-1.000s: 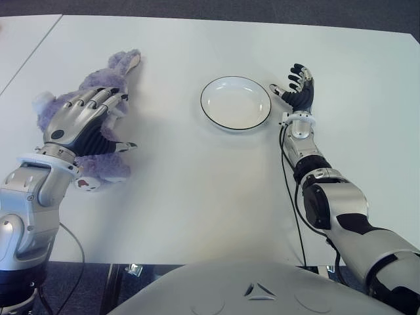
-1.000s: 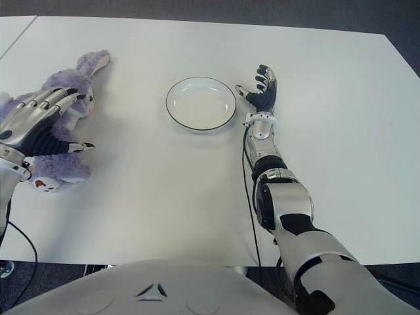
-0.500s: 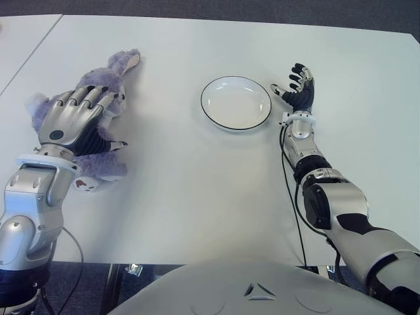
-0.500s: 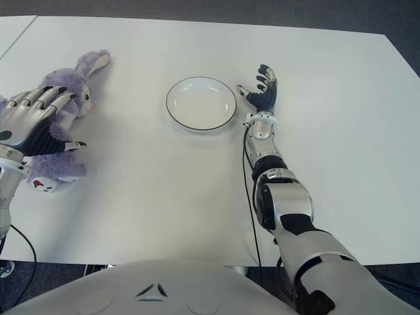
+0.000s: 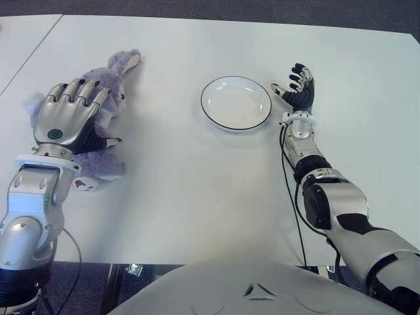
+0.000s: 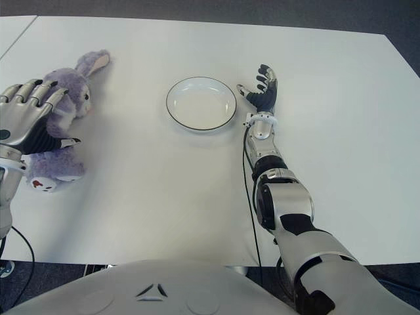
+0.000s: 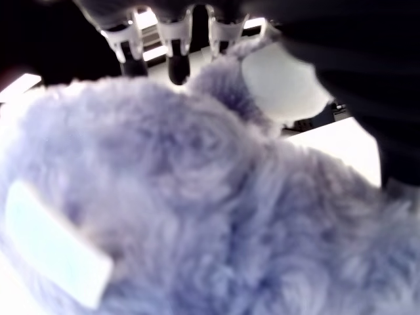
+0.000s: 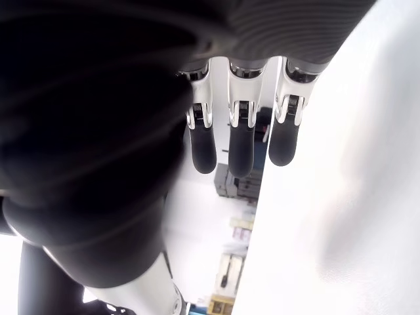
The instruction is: Put the doll into the plate.
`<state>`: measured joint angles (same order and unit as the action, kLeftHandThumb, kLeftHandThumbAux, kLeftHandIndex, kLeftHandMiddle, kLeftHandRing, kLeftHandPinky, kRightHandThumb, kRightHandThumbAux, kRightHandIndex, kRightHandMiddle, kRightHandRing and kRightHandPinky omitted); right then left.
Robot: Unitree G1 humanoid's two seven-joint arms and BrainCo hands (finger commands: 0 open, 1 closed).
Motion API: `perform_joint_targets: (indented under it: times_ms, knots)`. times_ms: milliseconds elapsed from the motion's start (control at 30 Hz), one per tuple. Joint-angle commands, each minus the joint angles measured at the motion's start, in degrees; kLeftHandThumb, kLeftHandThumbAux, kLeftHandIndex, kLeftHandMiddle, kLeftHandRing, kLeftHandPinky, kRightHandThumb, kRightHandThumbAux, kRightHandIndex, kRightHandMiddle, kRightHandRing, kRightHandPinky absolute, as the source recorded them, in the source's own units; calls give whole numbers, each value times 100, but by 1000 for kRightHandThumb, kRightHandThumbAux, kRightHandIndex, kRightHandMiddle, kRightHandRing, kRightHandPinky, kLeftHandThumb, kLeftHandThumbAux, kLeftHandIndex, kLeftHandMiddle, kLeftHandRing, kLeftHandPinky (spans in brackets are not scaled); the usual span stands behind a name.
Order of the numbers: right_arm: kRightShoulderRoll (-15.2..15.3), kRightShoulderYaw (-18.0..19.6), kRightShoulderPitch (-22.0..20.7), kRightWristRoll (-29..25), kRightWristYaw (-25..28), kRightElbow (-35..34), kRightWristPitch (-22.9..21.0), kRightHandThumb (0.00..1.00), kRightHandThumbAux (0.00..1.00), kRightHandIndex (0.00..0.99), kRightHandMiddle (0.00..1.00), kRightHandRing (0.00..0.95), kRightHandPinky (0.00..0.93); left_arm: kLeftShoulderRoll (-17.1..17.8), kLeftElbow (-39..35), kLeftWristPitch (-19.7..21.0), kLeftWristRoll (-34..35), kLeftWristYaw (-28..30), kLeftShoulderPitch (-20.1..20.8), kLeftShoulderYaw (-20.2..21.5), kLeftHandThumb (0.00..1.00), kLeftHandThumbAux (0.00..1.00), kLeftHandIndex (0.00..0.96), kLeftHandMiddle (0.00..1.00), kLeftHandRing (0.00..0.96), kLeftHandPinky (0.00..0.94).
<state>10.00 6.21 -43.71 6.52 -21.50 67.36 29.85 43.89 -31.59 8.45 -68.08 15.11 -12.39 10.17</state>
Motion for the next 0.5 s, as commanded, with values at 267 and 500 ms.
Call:
perform_joint_targets:
  times_ms: [267, 500]
  knots:
    - [-279, -11, 1752, 114, 17, 1013, -405, 232, 942, 174, 209, 209, 223, -223, 8, -17, -784, -705, 40, -113, 0, 533, 0, 0, 0, 0]
    - [-269, -68, 1761, 172, -29, 1014, -413, 233, 940, 176, 214, 214, 230, -345, -203, -111, -913, -1371, 13, -64, 38, 555, 0, 0, 0, 0]
